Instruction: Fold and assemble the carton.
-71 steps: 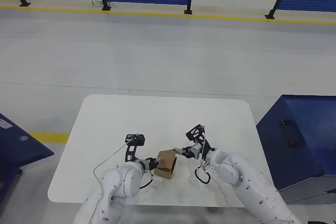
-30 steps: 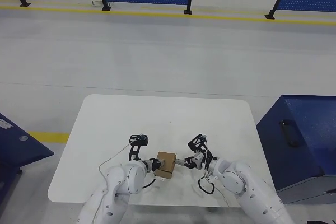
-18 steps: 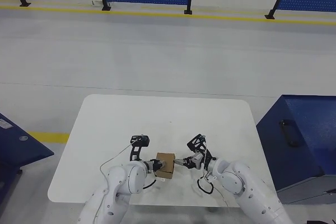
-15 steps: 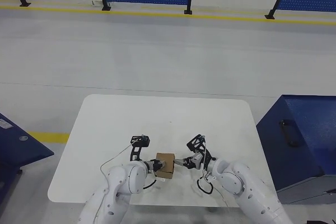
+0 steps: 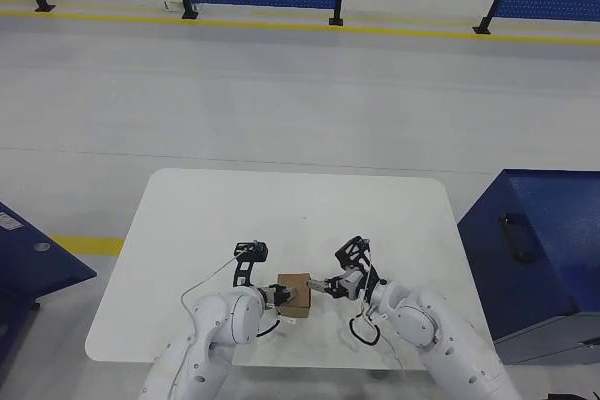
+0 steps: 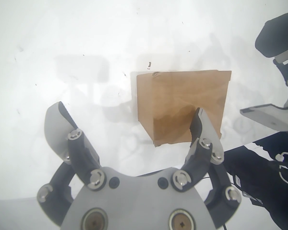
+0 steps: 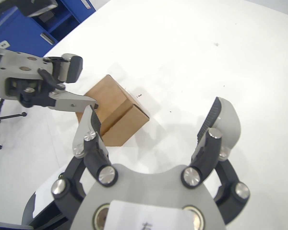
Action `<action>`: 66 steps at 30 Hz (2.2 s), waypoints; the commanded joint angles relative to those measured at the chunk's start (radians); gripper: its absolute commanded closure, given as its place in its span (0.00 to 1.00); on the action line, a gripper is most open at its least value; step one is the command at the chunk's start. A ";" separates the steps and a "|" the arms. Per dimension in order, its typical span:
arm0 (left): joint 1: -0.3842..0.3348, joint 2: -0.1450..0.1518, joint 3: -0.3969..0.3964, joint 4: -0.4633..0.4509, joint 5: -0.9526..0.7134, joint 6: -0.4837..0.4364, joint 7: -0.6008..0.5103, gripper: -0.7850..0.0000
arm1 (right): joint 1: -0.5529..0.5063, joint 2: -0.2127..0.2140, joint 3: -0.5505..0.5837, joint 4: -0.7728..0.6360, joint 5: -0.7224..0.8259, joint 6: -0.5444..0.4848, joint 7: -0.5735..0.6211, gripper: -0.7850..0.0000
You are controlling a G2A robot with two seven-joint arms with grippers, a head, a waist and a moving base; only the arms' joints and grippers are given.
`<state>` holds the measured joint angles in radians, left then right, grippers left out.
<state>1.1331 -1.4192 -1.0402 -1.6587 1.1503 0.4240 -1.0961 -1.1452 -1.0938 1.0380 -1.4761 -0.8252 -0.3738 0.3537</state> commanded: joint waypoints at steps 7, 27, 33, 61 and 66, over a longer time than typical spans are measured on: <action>0.007 -0.001 -0.014 -0.026 -0.016 -0.005 0.023 0.00 | 0.008 -0.010 -0.039 0.032 -0.075 0.033 0.022 0.00; 0.050 0.000 -0.058 -0.129 -0.057 -0.012 0.136 0.00 | -0.014 -0.014 0.020 -0.003 0.046 0.004 -0.039 0.00; 0.050 0.000 -0.058 -0.129 -0.057 -0.012 0.136 0.00 | -0.014 -0.014 0.020 -0.003 0.046 0.004 -0.039 0.00; 0.434 -0.032 0.180 -0.102 0.163 0.208 1.094 0.00 | 0.047 -0.009 0.198 0.243 0.453 -0.067 0.043 0.00; 0.390 -0.058 0.224 0.021 0.077 0.169 1.152 0.00 | 0.066 -0.011 0.192 0.284 0.464 -0.097 0.068 0.00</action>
<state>1.5308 -1.4733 -0.8196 -1.6498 1.2418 0.5985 0.0524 -1.0815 -1.1047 1.2299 -1.1979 -0.3629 -0.4679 0.4197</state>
